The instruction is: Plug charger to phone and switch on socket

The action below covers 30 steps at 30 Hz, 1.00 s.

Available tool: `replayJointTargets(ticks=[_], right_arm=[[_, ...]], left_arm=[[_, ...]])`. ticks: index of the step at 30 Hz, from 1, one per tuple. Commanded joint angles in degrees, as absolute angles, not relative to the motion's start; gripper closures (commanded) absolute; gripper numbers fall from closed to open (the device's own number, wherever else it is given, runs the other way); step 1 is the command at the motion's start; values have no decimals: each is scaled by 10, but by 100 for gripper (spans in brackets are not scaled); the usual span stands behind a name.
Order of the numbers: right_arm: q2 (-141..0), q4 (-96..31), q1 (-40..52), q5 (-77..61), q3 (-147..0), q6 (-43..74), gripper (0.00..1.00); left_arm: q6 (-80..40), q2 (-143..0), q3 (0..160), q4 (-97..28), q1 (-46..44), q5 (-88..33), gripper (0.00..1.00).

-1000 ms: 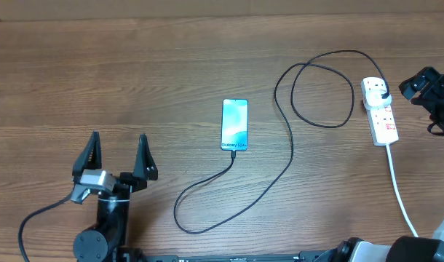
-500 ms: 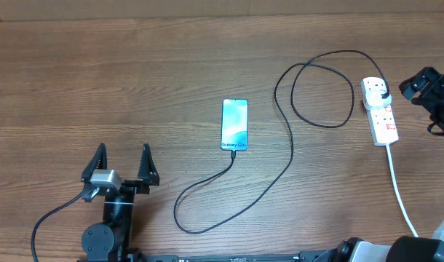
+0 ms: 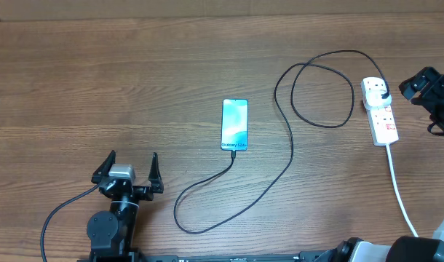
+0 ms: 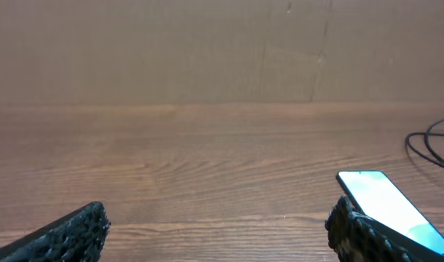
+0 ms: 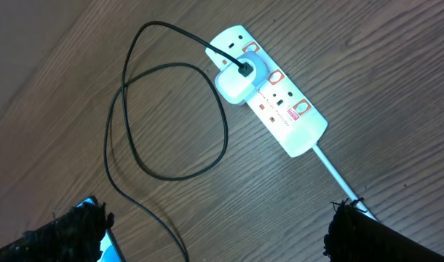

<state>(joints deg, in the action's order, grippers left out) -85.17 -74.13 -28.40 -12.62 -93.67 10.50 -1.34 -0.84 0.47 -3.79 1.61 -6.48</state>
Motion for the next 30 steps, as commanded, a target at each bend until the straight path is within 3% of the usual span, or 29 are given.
replayJointTargets(ticks=[1,30], right_arm=[[-848,-738,-283,-122,-946,107,0],[-848,-738,-283,-122,-946,107,0]], left_arm=[[13,-1,3,-41,20,-72,0],[0,-2,3,-39,20,-71,0]])
